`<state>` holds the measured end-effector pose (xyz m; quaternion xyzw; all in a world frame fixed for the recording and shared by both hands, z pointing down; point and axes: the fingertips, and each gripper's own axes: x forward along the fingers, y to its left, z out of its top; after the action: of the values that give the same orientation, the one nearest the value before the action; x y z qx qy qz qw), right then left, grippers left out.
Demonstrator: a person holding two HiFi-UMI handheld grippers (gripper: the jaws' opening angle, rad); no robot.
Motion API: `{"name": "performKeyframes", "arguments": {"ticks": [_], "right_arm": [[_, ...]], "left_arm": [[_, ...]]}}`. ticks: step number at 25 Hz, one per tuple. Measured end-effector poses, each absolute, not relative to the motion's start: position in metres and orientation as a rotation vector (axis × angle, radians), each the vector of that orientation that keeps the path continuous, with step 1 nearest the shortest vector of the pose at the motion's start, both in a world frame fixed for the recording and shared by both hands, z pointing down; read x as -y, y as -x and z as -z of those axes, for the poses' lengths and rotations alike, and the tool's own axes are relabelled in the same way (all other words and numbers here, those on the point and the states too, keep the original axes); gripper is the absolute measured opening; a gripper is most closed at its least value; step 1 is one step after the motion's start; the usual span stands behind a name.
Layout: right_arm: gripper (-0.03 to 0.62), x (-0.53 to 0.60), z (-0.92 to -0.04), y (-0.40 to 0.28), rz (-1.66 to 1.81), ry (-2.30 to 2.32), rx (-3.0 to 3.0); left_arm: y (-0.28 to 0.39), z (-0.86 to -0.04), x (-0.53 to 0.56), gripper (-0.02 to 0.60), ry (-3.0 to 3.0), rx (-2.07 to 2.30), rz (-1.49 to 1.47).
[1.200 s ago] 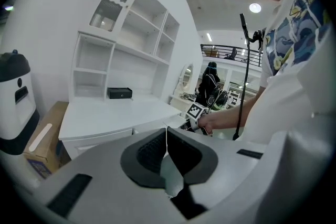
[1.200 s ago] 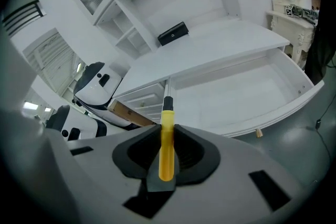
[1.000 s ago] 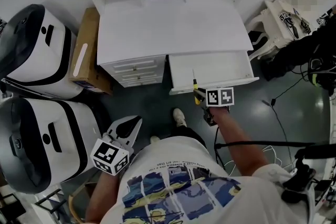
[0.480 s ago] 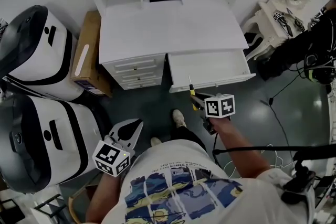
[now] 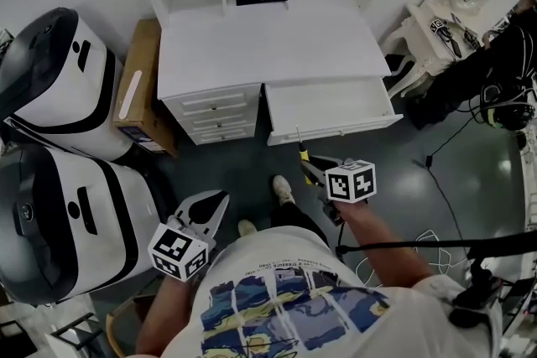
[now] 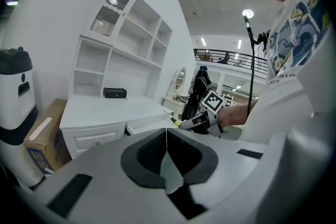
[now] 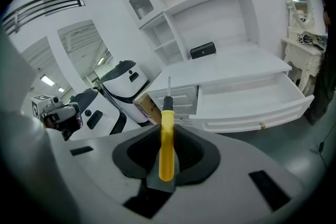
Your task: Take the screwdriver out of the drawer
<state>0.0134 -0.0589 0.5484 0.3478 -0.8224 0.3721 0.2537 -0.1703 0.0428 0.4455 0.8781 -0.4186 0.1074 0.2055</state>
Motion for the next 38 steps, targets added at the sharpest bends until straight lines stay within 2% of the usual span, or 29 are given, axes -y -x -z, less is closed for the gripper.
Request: {"name": "performKeyframes", "arguments": {"ticks": [38], "right_arm": [[0.095,0.032,-0.541,-0.015,-0.967,-0.937,2.281]], "left_arm": [[0.155,-0.448,-0.063,0.014,-2.469,1.13,-0.319]]}}
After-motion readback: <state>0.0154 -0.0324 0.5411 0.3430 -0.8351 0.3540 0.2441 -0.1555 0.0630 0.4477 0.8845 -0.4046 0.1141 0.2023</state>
